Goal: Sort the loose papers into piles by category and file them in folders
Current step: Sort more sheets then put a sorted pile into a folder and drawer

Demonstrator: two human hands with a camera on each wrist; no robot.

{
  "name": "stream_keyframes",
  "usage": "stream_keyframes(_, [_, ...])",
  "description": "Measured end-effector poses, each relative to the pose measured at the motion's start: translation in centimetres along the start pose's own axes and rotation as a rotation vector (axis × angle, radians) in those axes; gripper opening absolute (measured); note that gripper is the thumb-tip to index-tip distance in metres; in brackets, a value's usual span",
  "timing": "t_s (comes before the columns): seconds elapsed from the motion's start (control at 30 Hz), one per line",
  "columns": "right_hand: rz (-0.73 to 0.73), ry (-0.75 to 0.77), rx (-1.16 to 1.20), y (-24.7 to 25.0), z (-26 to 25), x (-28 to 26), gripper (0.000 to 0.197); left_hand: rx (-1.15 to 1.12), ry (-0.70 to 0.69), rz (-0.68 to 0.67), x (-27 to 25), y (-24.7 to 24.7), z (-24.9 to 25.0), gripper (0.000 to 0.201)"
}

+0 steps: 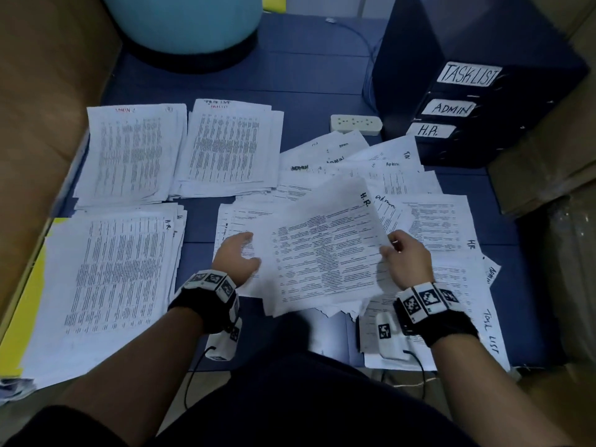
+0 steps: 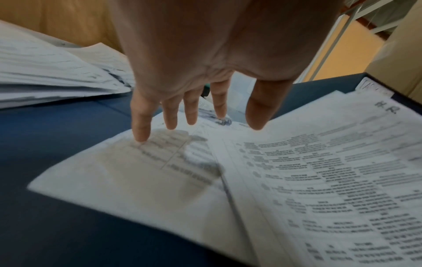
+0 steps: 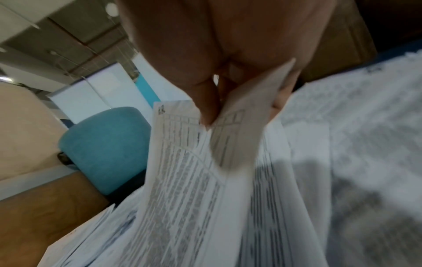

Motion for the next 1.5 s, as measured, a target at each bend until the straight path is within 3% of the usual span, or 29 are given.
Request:
stream_keyframes(0.17, [-0.118, 0.200, -0.062, 4.4, -4.3, -0.6, 0.007, -0.017, -0.211, 0.041, -0.7, 2.4, 4.9, 0.072])
stream_keyframes(0.27, [-0.188, 0.273, -0.077, 6.3, -7.2, -0.5, 0.005, -0.032, -0.322, -0.040, -1.3, 3.3, 7.5, 0.051])
stream_keyframes(0.37, [-0.126, 0.298, -0.028, 7.7, -8.5, 0.5, 0.005, -0.169, -0.300, -0.081, -1.3, 3.5, 7.9, 0.026])
stream_keyframes(0.43, [0.000, 0.274, 0.042, 8.1, -8.0, 1.5, 0.008, -0.277, -0.260, -0.034, -1.1, 3.6, 7.2, 0.027])
stream_keyframes(0.5, [0.068, 0.244, 0.193, 7.7, -7.0, 2.0, 0.023, -0.359, -0.227, 0.018, -1.1, 3.8, 6.3, 0.029])
stream_keyframes(0.63, [-0.066, 0.145, 0.445, 3.7, -5.5, 1.3, 0.043, -0.524, -0.173, 0.114, -1.3, 4.2, 5.2, 0.021])
stream_keyframes(0.73, [-0.163, 0.104, 0.424, 0.3, -5.0, 0.6, 0.034, -0.593, -0.171, 0.141, -1.5, 4.2, 5.3, 0.018])
stream_keyframes(0.83, [-0.087, 0.137, 0.448, -1.3, -5.1, 0.2, 0.023, -0.603, -0.185, 0.145, -1.8, 3.9, 5.4, 0.020])
stream_keyframes(0.93, [0.002, 0.112, 0.532, -1.5, -4.9, 0.2, 0.028, -0.590, -0.192, 0.169, -2.0, 3.6, 5.2, 0.018])
stream_keyframes(1.1, [0.019, 0.124, 0.466, -1.4, -3.9, 0.6, 0.037, -0.593, -0.169, 0.188, -2.0, 3.4, 5.0, 0.016])
stream_keyframes(1.23, [0.042, 0.122, 0.531, -0.8, -3.1, 0.7, 0.016, -0.608, -0.140, 0.181, -2.1, 3.4, 5.2, 0.019])
stream_keyframes(1.4, [0.274, 0.077, 0.654, 2.3, -1.0, 0.8, 0.004, -0.657, -0.135, 0.165, -1.6, 3.6, 4.5, 0.019])
stream_keyframes(1.5, [0.352, 0.065, 0.758, 3.7, 0.5, 0.5, 0.007, -0.679, -0.124, 0.162, -1.2, 3.5, 3.9, 0.019])
Point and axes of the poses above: each hand's wrist, its own x-axis towards the middle knuckle, its own y-axis out of the back of the hand, z = x × y, the point moved 3 cm from there along x, towards the middle knuckle, and after that the axes turned 14 degrees about -z, right-handed, at the moved point
